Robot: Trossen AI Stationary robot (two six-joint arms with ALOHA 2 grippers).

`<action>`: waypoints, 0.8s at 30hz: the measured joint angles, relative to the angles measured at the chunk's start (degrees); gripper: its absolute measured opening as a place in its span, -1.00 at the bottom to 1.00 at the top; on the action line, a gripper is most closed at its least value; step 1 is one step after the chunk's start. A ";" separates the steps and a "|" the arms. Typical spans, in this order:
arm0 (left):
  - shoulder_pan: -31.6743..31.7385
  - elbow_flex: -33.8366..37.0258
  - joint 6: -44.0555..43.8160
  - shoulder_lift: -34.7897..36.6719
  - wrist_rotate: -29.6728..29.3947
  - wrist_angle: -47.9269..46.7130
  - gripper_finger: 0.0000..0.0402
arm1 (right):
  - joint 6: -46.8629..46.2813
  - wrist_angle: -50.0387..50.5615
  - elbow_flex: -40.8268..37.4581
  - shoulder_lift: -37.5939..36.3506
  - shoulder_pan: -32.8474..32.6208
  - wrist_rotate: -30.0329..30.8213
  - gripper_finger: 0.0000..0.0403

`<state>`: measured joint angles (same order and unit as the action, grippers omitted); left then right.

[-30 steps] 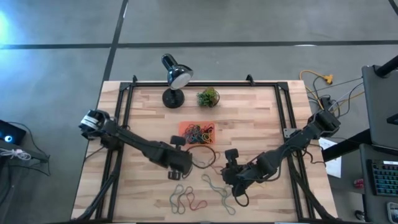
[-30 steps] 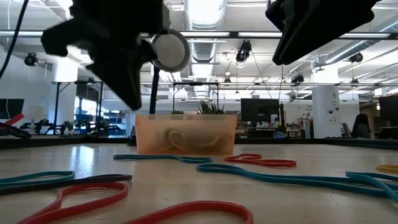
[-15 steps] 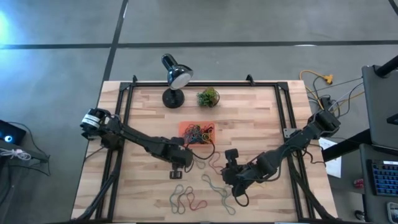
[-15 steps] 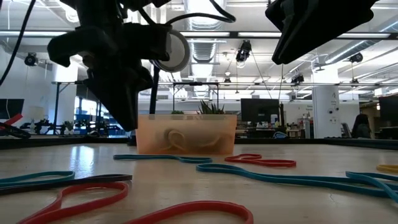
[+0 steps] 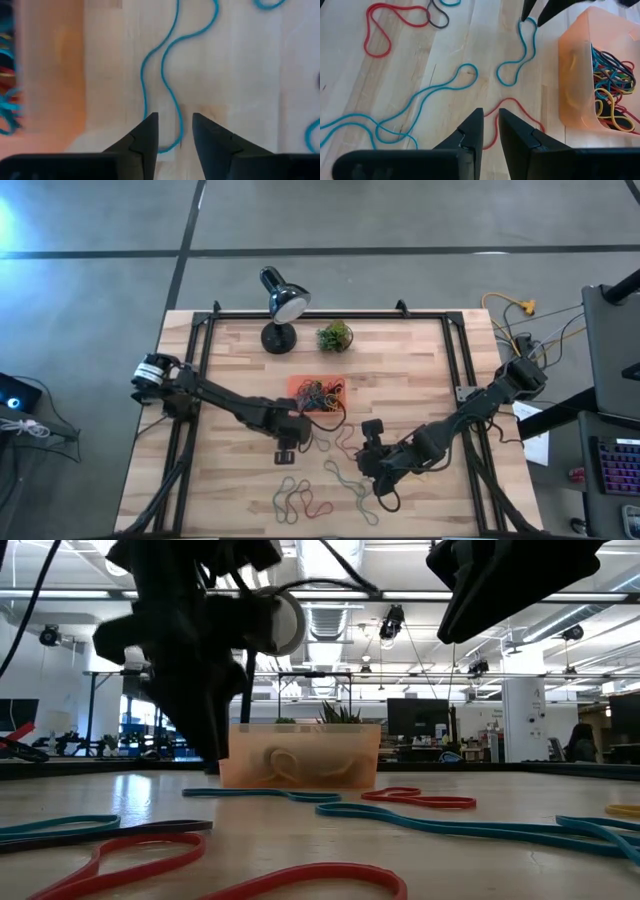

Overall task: Pick and place rubber bands into bin
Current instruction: Put the blue rubberband into the orange bin

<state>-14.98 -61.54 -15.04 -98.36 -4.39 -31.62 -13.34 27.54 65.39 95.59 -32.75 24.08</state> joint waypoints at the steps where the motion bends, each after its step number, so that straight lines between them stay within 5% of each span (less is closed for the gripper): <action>1: 0.12 0.06 0.35 -0.61 0.72 -0.08 -0.48 | 0.00 -0.12 0.00 0.00 0.00 0.00 -0.73; 13: 2.13 -1.02 0.32 -7.67 5.58 -0.52 -0.51 | 0.18 -0.78 -0.04 0.00 0.00 0.02 -0.73; 24: 2.09 -1.62 -1.08 -7.86 6.33 -0.80 -0.97 | 0.24 -0.88 -0.33 0.00 0.00 0.02 -0.73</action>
<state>-12.88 -63.16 -16.12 -106.21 1.95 -32.42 -13.10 26.66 65.06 95.59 -32.75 24.10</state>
